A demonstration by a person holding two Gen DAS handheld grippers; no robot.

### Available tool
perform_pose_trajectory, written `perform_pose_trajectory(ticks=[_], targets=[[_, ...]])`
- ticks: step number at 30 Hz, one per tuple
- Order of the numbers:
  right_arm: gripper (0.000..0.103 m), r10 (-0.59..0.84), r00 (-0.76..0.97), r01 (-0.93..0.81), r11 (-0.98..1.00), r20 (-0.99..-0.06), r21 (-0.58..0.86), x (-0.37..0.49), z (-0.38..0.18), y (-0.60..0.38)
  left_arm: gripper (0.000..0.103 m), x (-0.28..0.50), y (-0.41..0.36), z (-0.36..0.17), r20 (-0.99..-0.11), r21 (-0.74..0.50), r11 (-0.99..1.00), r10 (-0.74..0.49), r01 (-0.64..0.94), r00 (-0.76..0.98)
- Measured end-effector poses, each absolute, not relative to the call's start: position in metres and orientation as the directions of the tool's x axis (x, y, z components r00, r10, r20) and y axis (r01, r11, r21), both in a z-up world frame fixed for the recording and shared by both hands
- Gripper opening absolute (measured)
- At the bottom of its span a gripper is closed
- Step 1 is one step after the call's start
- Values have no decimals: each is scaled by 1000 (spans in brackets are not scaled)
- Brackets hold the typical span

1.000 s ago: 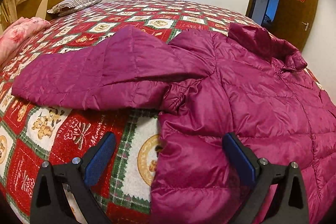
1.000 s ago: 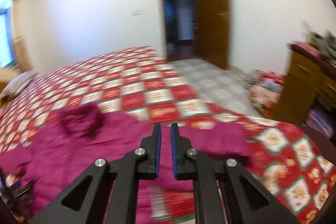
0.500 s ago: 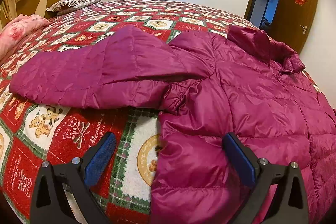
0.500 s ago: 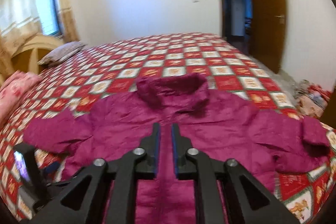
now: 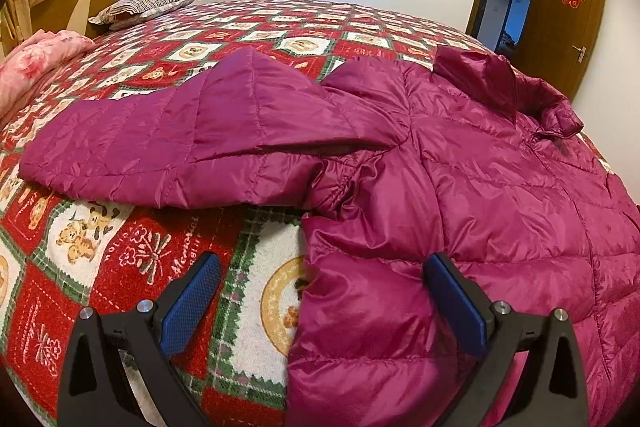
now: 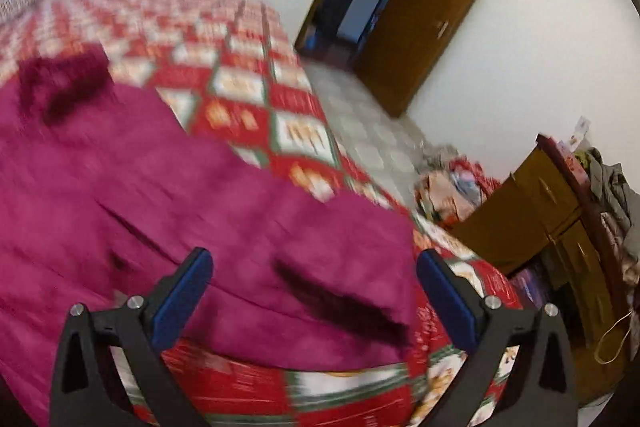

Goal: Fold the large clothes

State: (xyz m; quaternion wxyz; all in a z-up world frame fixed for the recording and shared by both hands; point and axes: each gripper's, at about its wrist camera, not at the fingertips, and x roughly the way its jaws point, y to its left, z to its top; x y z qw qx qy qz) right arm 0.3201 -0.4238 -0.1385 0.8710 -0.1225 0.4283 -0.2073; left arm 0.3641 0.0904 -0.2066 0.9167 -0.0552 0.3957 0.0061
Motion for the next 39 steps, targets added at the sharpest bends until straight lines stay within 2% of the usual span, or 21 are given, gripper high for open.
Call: perform_pose_trajectory(ticks=[1, 3, 5, 7, 10, 12, 14, 16, 21, 25, 32, 39], targets=[[103, -479, 521, 259, 878, -707, -403, 321, -147, -432, 102, 365, 90, -207, -727, -93, 994, -29, -56, 686], [93, -491, 483, 266, 871, -725, -413, 327, -162, -452, 102, 366, 89, -207, -729, -86, 995, -24, -57, 684], [40, -499, 462, 300, 866, -733, -400, 325, -170, -468, 102, 367, 88, -207, -731, -80, 995, -19, -58, 682], [10, -476, 457, 362, 871, -752, -332, 319, -168, -481, 102, 367, 88, -207, -732, -79, 995, -18, -58, 681], [10, -442, 503, 458, 865, -742, -205, 298, -148, -492, 102, 367, 88, -208, -732, -78, 995, -17, -58, 682], [10, -355, 575, 489, 871, -737, -38, 284, -130, -498, 102, 367, 88, -208, -731, -79, 995, -18, -58, 682], [10, -250, 654, 469, 874, -714, 124, 275, -110, -491, 102, 367, 88, -208, -731, -80, 995, -19, -58, 682], [10, -177, 707, 422, 882, -684, 208, 273, -93, -474, 102, 367, 88, -208, -731, -79, 995, -18, -58, 682], [10, -40, 784, 250, 934, -619, 257, 282, -56, -392, 102, 367, 88, -208, -730, -82, 995, -21, -58, 683], [10, 72, 801, 94, 965, -594, 244, 302, -50, -316, 102, 367, 88, -208, -728, -88, 995, -25, -56, 686], [10, 232, 745, -93, 965, -626, 246, 332, -88, -200, 102, 366, 88, -207, -725, -92, 994, -29, -55, 688], [10, 281, 651, -124, 956, -705, 267, 349, -146, -160, 102, 365, 89, -207, -723, -98, 994, -34, -54, 690]])
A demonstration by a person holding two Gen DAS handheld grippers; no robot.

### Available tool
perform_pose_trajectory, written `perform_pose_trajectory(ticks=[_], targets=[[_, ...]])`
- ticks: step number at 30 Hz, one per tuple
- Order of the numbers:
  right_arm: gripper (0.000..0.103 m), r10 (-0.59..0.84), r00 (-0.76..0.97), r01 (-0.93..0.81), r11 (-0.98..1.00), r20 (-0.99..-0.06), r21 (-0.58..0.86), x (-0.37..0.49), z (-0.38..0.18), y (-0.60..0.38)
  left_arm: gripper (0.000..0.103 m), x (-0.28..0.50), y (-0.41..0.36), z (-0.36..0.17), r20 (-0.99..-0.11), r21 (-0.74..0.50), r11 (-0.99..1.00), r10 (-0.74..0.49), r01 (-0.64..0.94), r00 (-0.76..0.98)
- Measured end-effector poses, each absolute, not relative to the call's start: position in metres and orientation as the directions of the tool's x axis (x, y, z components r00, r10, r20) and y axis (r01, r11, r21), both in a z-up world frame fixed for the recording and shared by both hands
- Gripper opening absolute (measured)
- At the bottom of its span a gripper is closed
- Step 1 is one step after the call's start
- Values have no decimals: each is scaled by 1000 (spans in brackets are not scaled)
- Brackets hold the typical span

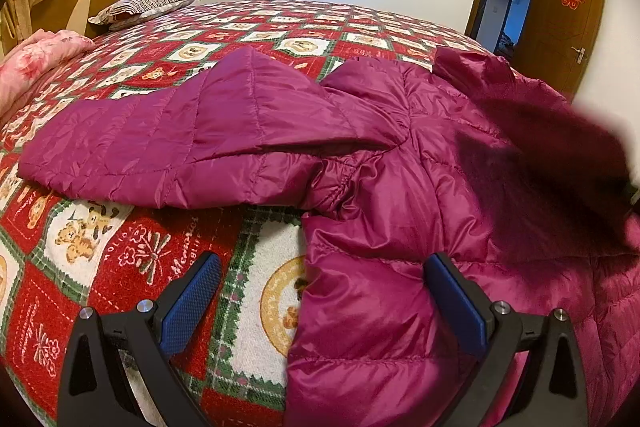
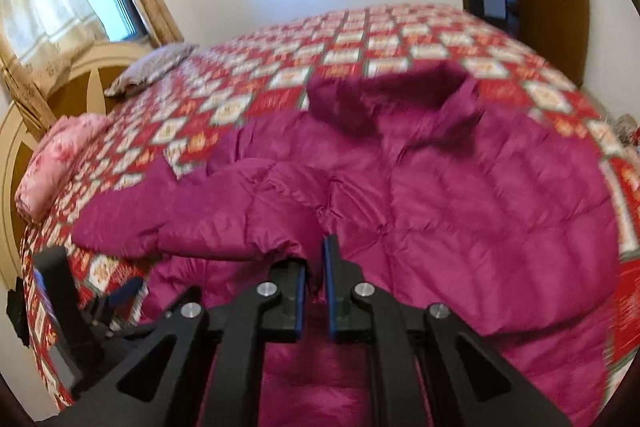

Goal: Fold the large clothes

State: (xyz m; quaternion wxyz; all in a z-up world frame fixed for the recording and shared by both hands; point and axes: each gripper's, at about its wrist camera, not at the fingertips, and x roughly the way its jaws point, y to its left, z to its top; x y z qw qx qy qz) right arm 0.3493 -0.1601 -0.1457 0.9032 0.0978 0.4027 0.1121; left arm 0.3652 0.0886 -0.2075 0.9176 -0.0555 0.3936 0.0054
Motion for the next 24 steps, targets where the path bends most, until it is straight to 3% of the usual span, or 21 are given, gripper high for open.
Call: perform_pose_trajectory(ticks=[6, 7, 9, 11, 13, 15, 17, 19, 20, 24], targets=[[25, 374, 558, -126, 921, -741, 369, 347, -166, -167, 102, 365, 89, -208, -723, -98, 994, -34, -53, 690], [31, 398, 551, -133, 909, -733, 394, 346, -163, -171, 102, 365, 88, -207, -724, -97, 994, -33, -54, 689], [55, 449, 552, -148, 882, -702, 448, 339, -150, -183, 102, 365, 88, -207, -726, -94, 994, -32, -54, 687], [94, 477, 590, -167, 861, -651, 480, 327, -130, -199, 102, 366, 87, -207, -729, -90, 994, -29, -54, 684], [100, 481, 653, -187, 851, -585, 490, 311, -110, -217, 102, 367, 86, -207, -735, -86, 995, -26, -55, 678], [95, 460, 683, -198, 864, -568, 463, 302, -98, -232, 102, 369, 86, -205, -746, -76, 996, -27, -45, 666], [60, 354, 726, -151, 918, -590, 366, 295, -89, -251, 102, 370, 83, -197, -768, -44, 998, -12, -35, 641], [45, 228, 757, -63, 958, -612, 279, 296, -89, -275, 102, 366, 83, -184, -758, -43, 998, -6, -41, 653], [39, 176, 764, -5, 964, -621, 267, 299, -92, -289, 102, 364, 80, -173, -739, -64, 997, -23, -35, 673], [34, 92, 768, 204, 903, -634, 378, 320, -112, -355, 102, 370, 57, -139, -680, -113, 993, -86, 11, 729]])
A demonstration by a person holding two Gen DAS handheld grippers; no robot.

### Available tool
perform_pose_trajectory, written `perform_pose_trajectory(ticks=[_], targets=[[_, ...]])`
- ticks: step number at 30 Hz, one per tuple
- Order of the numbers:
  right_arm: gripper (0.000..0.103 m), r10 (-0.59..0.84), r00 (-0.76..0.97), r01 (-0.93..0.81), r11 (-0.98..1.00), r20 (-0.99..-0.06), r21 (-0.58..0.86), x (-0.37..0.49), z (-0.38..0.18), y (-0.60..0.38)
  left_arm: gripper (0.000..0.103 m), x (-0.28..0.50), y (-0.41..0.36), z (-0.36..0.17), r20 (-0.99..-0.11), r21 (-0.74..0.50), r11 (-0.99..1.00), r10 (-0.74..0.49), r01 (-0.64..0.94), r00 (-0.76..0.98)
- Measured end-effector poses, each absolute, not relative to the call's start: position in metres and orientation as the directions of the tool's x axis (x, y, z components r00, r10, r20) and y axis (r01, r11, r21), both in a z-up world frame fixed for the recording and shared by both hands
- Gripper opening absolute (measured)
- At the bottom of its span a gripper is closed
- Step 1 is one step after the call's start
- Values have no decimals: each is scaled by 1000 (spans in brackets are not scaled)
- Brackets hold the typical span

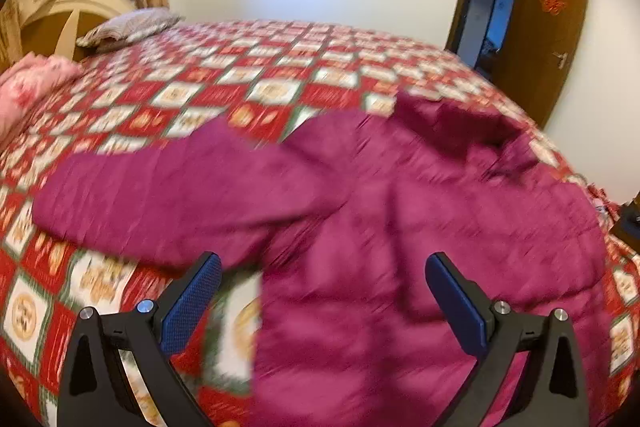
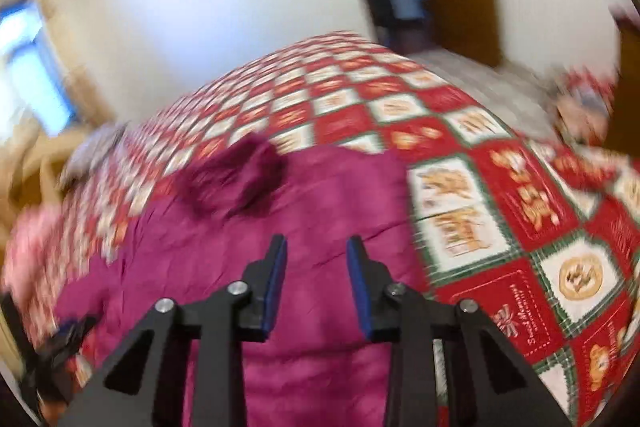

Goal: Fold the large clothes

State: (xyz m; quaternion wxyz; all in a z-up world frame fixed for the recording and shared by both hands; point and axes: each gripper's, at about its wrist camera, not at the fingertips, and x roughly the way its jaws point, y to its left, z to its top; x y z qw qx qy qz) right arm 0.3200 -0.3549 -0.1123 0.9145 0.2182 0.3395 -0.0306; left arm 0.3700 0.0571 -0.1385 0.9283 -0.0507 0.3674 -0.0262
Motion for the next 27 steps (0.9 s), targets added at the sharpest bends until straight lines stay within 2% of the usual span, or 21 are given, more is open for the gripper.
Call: perform_pose_trajectory(ticks=[4, 8, 11, 15, 18, 19, 21, 23, 25, 27], targets=[[28, 75, 752, 263, 876, -654, 404, 348, -131, -373, 102, 401, 19, -141, -699, -46, 999, -27, -6, 715], [26, 92, 695, 283, 877, -713, 388, 367, -167, -362, 102, 421, 6, -169, -759, 15, 997, 56, -69, 648], [22, 81, 675, 291, 884, -733, 365, 365, -185, -363, 102, 421, 4, -189, -767, 15, 996, 66, -86, 638], [22, 44, 694, 287, 898, -718, 333, 357, -184, -360, 102, 422, 0, -199, -763, 46, 995, 93, -89, 639], [23, -22, 689, 296, 921, -725, 252, 358, -183, -348, 102, 425, -6, -200, -763, 83, 992, 124, -95, 634], [27, -48, 686, 296, 930, -726, 218, 358, -182, -343, 102, 426, -6, -200, -764, 82, 992, 123, -94, 633], [42, -63, 687, 276, 944, -724, 180, 357, -181, -335, 102, 426, 2, -198, -773, 33, 996, 78, -84, 629], [68, -52, 693, 236, 959, -719, 158, 357, -182, -327, 102, 419, 20, -188, -776, -48, 997, 6, -69, 631], [81, -56, 693, 218, 967, -719, 134, 357, -182, -321, 102, 401, 52, -166, -715, -156, 980, -25, -125, 699], [87, -78, 687, 217, 971, -723, 102, 359, -182, -317, 102, 389, 88, -147, -672, -212, 961, -11, -178, 741]])
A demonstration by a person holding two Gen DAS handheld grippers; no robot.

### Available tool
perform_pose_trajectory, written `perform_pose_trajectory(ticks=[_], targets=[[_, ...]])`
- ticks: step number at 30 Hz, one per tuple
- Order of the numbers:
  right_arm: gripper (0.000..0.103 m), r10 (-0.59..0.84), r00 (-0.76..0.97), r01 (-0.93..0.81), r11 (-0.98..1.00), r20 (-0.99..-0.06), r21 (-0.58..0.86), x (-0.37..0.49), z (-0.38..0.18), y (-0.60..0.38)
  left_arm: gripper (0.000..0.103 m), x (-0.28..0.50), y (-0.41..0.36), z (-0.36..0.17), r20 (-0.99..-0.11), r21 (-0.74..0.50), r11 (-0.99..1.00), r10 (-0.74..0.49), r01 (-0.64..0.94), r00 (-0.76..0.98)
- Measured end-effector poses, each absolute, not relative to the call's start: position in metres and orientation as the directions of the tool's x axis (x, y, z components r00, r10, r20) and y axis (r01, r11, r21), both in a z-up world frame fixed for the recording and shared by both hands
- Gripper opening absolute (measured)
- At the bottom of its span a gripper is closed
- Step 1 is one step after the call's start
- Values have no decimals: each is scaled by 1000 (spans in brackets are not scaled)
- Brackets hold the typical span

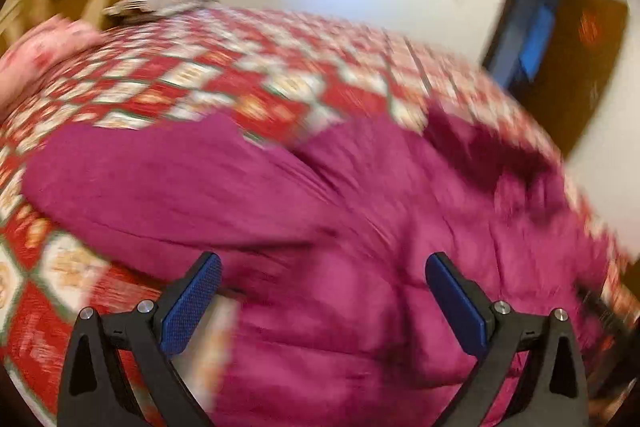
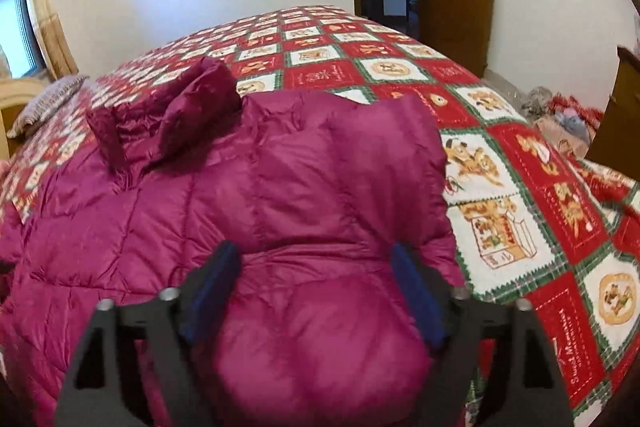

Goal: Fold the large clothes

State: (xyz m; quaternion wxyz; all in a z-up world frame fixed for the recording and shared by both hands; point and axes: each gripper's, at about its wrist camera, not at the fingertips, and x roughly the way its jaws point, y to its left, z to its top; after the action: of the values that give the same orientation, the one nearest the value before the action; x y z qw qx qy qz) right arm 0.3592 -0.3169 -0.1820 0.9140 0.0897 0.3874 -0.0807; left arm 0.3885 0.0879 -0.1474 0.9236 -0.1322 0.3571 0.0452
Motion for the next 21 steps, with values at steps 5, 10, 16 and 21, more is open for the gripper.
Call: perform_pose_trajectory(ticks=[5, 10, 16, 21], targets=[[89, -89, 681, 219, 972, -727, 86, 364, -184, -315, 102, 376, 206, -129, -649, -261, 865, 171, -428, 742], [89, -89, 681, 219, 972, -727, 86, 363, -185, -315, 102, 372, 309, -153, -692, -369, 666, 269, -648, 670], [90, -93, 678, 220, 972, -729, 81, 364, -185, -314, 102, 384, 343, -185, -736, -403, 570, 264, -716, 624], [90, -101, 677, 221, 973, -729, 70, 365, -186, -314, 82, 402, 334, -191, -756, -254, 664, 317, -703, 573]])
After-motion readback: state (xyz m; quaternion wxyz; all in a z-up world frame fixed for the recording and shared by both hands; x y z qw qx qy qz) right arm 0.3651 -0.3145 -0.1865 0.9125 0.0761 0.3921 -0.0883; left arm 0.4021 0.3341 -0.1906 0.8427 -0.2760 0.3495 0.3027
